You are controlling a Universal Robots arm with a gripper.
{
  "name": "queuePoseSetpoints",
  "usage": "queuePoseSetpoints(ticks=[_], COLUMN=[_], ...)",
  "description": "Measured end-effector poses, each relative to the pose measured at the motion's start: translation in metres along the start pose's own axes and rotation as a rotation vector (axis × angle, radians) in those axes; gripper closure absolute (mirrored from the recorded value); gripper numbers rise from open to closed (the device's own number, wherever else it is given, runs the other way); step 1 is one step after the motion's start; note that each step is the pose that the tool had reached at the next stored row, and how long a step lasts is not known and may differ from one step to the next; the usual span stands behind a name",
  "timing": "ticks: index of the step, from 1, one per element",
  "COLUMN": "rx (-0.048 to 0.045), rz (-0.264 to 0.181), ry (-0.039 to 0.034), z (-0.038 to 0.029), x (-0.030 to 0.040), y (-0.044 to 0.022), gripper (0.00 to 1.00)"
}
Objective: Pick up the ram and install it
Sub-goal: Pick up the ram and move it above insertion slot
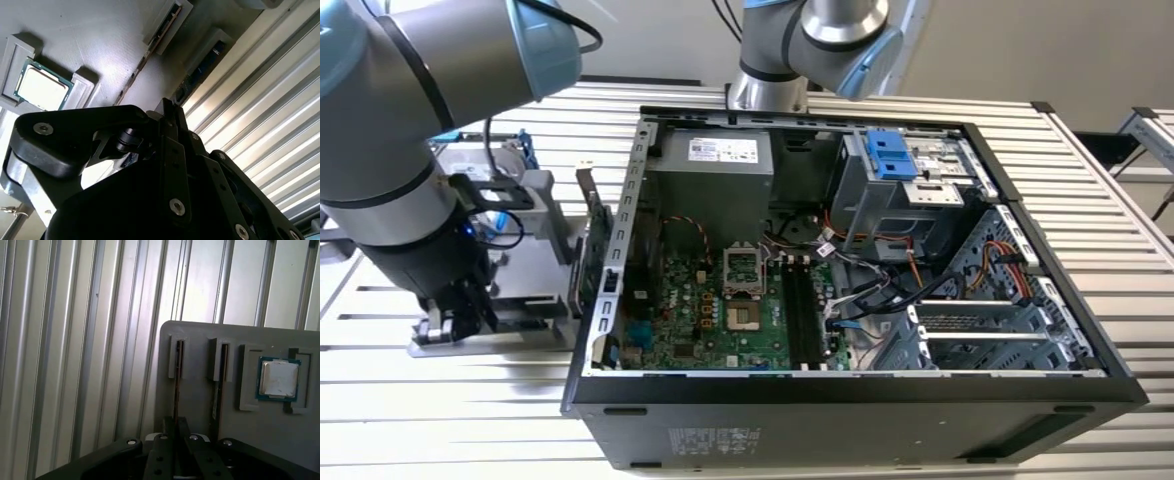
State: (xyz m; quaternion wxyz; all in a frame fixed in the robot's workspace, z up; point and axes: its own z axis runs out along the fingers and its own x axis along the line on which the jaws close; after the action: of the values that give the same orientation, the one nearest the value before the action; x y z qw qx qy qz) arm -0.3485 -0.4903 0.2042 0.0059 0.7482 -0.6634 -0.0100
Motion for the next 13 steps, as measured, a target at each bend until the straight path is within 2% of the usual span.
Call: queuePoseSetpoints(ticks=[13], rx=[0.0002], rz=[0.000], ry=[-0.0001], z=[-0.0091], x=[-0.0001], y=[0.0002], gripper=[1.00])
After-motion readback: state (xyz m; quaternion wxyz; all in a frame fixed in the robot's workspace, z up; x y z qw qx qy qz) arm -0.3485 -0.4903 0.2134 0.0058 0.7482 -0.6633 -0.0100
